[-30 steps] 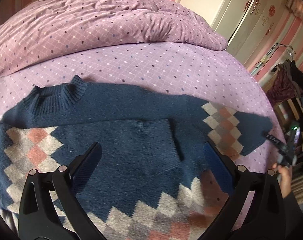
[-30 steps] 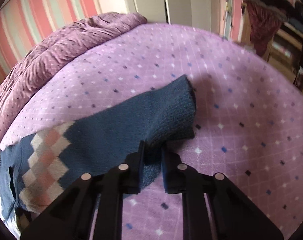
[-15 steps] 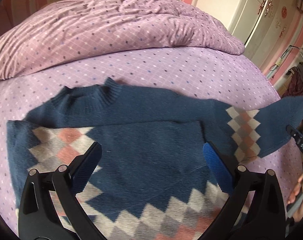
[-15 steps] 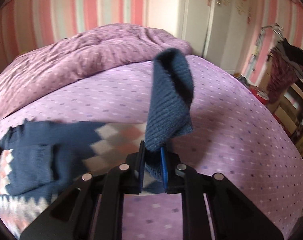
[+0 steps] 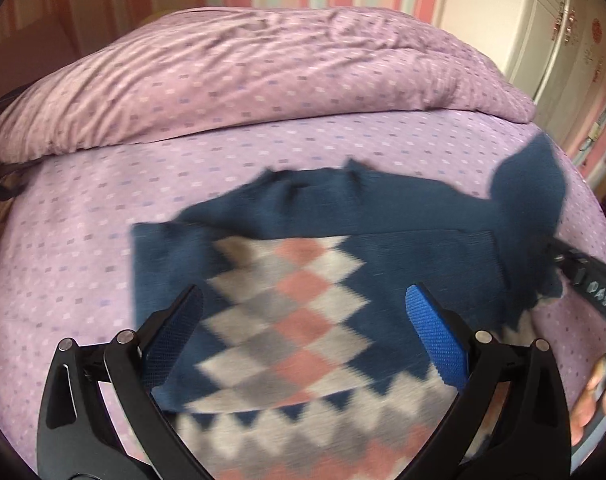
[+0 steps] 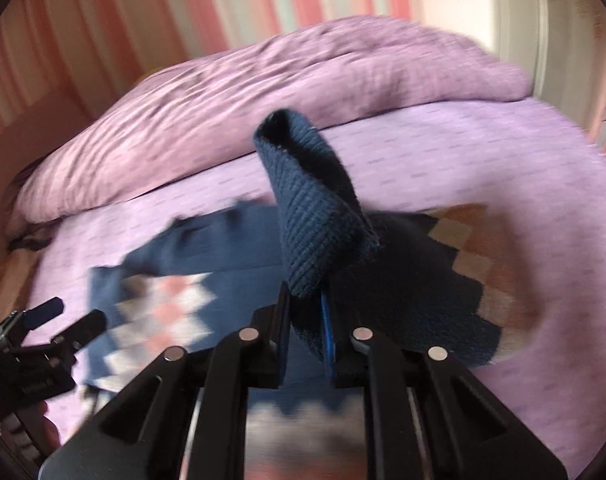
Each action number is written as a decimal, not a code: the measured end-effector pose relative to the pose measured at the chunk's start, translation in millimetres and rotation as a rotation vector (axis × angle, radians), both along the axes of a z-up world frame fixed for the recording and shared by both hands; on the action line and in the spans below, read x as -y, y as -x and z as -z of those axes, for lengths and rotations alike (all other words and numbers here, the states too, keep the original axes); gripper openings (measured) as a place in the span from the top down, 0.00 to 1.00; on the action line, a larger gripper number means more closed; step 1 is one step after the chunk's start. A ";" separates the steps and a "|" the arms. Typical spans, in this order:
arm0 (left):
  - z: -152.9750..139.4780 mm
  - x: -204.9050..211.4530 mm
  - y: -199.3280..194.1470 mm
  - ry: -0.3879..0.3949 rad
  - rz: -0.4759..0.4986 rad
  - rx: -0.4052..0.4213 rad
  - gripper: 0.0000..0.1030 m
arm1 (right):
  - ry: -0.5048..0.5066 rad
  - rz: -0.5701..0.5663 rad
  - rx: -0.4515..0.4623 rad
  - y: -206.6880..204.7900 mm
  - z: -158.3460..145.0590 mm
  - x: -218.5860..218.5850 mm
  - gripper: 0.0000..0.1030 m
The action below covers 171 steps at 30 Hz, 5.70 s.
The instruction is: Fold small clothes
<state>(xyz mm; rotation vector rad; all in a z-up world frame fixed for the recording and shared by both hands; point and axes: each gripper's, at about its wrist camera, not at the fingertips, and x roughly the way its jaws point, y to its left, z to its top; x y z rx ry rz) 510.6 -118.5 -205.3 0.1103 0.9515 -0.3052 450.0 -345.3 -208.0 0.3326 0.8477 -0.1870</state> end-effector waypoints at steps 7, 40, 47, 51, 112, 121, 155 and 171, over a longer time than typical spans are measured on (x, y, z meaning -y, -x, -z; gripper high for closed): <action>-3.8 -71.3 6.9 -0.013 -0.086 0.000 0.03 | -0.103 -0.147 -0.073 -37.5 25.9 -108.9 0.86; 15.2 -109.4 -6.6 0.007 -0.233 -0.022 0.03 | 0.128 -0.190 -0.024 -5.3 10.7 -52.4 0.25; 27.0 -86.6 -7.9 -0.014 -0.224 -0.052 0.03 | 0.181 -0.118 -0.052 3.7 4.4 -8.5 0.25; 37.6 -78.0 -7.9 -0.006 -0.250 -0.088 0.03 | 0.239 -0.091 -0.056 6.4 1.6 -1.4 0.25; 112.2 -55.7 -2.6 0.045 -0.054 -0.152 0.03 | 0.102 -0.177 -0.243 -6.6 92.3 12.3 0.32; 102.2 -40.8 -6.8 -0.069 -0.112 -0.152 0.03 | 0.115 -0.165 -0.191 1.1 90.1 6.6 0.28; 80.6 -126.7 218.5 -0.049 -0.201 -0.257 0.03 | 0.207 -0.152 -0.209 222.8 56.5 -21.6 0.26; 108.7 -205.2 321.7 0.213 -0.292 -0.340 0.03 | 0.236 -0.166 -0.282 261.9 60.2 -22.1 0.26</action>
